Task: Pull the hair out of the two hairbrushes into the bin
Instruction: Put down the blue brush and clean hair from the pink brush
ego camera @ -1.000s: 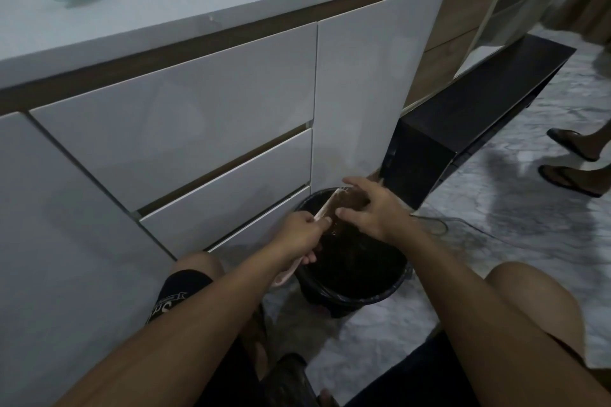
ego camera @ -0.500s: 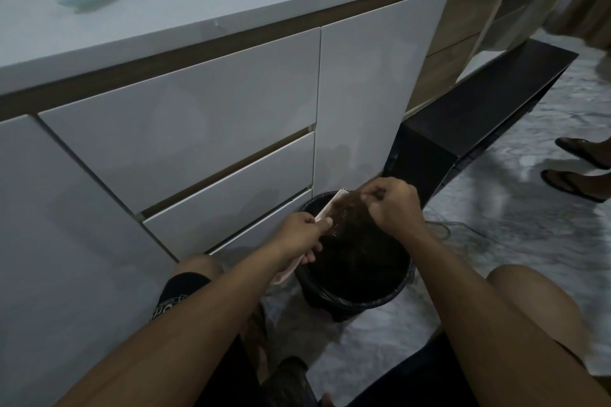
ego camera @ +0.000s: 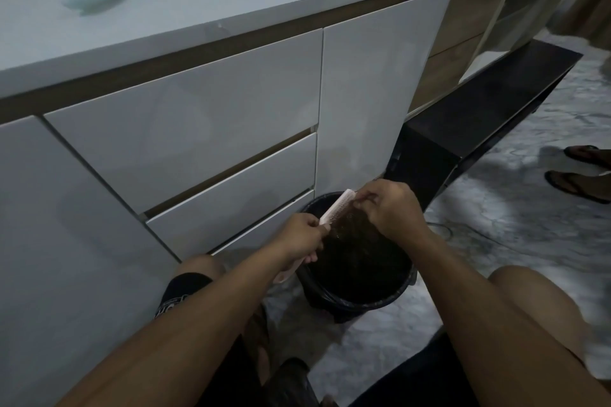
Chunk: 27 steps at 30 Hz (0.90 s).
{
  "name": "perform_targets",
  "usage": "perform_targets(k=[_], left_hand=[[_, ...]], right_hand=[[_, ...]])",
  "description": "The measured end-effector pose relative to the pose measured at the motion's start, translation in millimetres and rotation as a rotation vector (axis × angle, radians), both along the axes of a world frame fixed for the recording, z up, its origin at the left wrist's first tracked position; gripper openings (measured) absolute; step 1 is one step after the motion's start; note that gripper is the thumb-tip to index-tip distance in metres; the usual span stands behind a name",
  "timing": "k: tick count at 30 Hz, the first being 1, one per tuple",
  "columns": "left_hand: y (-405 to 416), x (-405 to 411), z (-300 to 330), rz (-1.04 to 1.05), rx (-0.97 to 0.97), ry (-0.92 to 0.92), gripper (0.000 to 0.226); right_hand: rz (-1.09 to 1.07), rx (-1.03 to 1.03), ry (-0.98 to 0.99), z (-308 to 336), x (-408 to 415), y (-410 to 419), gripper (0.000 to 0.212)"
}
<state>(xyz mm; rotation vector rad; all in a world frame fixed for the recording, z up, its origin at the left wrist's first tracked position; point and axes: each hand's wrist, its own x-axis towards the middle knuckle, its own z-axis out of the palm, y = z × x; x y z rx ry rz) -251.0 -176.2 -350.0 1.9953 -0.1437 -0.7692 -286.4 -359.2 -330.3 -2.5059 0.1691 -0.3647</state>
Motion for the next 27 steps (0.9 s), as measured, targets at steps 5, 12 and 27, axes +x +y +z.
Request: perform_targets(k=[5,12,27], left_hand=[[-4.6,5.3,2.7,0.062,-0.021,-0.019,0.027],[-6.1,4.3,7.8,0.117,-0.030,0.027,0.015],[-2.6,9.0,2.7,0.199,-0.098,0.114,0.015]], right_hand=[[-0.024,0.070,-0.041,-6.0,0.7,1.6,0.011],[0.217,0.003,0.091,-2.5,-4.9,11.5,0.040],[0.054,0.129,0.020,-8.1,-0.5,-2.5,0.029]])
